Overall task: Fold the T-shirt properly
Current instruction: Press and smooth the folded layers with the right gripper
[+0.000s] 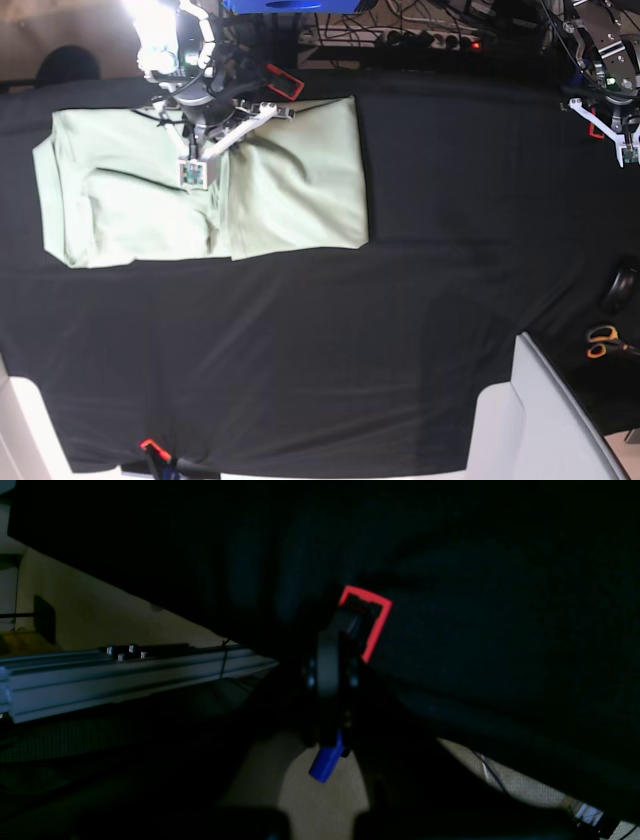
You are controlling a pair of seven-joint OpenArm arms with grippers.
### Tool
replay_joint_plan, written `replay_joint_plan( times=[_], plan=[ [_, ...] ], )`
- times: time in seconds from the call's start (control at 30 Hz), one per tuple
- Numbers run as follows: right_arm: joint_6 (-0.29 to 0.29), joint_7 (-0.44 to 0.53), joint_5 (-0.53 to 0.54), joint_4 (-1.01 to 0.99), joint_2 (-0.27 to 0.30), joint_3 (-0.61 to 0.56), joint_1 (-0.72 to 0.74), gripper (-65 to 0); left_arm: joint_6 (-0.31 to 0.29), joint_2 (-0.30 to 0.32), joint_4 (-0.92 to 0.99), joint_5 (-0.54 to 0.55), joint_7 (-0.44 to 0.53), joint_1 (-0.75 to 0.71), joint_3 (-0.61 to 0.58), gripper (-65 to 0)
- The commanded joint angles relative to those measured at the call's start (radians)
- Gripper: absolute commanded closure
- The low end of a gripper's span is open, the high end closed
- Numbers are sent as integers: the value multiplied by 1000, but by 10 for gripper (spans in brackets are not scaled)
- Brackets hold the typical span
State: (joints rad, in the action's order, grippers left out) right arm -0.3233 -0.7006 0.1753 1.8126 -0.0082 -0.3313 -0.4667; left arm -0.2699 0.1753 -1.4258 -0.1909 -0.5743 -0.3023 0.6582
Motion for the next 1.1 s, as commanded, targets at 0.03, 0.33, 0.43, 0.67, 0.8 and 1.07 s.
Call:
replay_joint_plan(
  times=[0.03,0.33,0.43,0.67,0.8,1.07],
  plan=[
    [3,-9,-7,20,-5,4,-2,-3,7,19,-14,-5,18,1,2,0],
    [-92,-11,-7,63,-3,2,-27,-3,7,19,-14,-5,18,2,2,0],
    [-92,-4,-7,51,0,4,-25,-3,7,19,-14,-5,18,2,1,0],
    [-93,35,-7,-17,-5,4,-22,-6,7,19,-14,-5,18,2,1,0],
    [-95,52,-6,-37,-6,5,-23,-10,7,19,-14,-5,18,1,1,0],
    [-96,46,-6,22,-6,1,-50,-251,7,17,-14,-5,18,1,1,0]
  ],
)
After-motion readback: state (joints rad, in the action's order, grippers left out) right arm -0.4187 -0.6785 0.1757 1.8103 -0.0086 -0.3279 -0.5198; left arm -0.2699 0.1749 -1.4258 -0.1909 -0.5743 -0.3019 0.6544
